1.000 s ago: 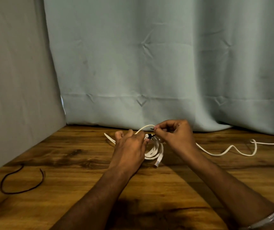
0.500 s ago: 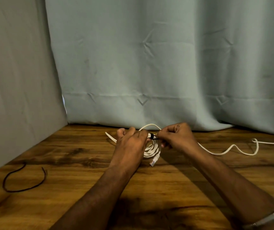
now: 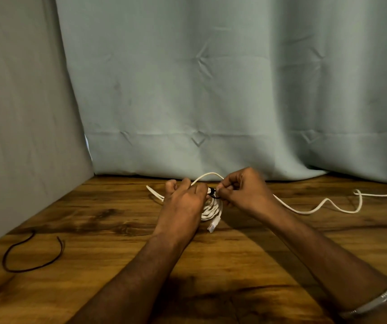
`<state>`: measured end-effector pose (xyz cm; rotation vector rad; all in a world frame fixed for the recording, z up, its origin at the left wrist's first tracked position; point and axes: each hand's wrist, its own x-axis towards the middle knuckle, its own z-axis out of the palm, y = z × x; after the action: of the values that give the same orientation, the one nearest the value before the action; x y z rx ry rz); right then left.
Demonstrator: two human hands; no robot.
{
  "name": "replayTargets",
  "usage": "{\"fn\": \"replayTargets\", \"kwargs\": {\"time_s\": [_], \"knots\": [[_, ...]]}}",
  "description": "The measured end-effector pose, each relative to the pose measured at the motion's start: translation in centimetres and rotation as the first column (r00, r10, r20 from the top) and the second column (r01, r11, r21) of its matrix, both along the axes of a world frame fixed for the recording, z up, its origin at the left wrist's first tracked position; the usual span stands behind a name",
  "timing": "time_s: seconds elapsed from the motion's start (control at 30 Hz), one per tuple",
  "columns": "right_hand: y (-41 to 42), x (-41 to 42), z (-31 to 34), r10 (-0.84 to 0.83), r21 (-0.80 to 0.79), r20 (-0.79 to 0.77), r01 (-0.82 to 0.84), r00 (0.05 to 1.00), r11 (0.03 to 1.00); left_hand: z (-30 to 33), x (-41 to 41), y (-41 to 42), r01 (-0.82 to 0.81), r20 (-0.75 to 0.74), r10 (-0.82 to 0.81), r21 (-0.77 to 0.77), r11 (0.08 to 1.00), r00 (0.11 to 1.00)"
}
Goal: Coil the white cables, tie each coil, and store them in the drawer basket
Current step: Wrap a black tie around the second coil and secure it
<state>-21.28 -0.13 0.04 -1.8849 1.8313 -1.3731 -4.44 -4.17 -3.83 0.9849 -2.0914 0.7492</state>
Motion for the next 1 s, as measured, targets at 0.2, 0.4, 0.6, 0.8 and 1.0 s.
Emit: {"fn": "replayTargets", "kwargs": {"time_s": [0.2, 0.4, 0.6, 0.8, 1.0], "knots": [[0.1, 1.3, 0.1, 0.067, -0.022, 0.358, -0.064, 0.931, 0.998, -0.1, 0.1, -0.6, -0.051, -0.036, 0.05, -0.02, 0.999, 0.998], [1.4, 2.5, 0.5, 0.04, 0.036, 0.672, -0.087, 0.739, 0.996, -0.1, 0.2, -0.7, -0.064, -0.039, 0.062, -0.052, 0.997, 0.997], [1.0, 2.0, 0.2, -0.046, 0.101, 0.555, -0.013, 0.83, 0.995, 0.0, 0.2, -0.3, -0.051, 0.009, 0.052, -0.094, 0.994, 0.999], [-0.2, 0.5, -1.1, -0.149, 0.0, 0.078, 0.149, 0.986, 0.989, 0.0, -0.2, 0.4, 0.007, 0.092, 0.003, -0.11, 0.994, 0.996], [-0.2, -0.4, -0.3, -0.113, -0.083, -0.273, 0.093, 0.956, 0.992, -0.1, -0.3, 0.9, 0.045, 0.124, -0.036, -0.072, 0.996, 0.992]]}}
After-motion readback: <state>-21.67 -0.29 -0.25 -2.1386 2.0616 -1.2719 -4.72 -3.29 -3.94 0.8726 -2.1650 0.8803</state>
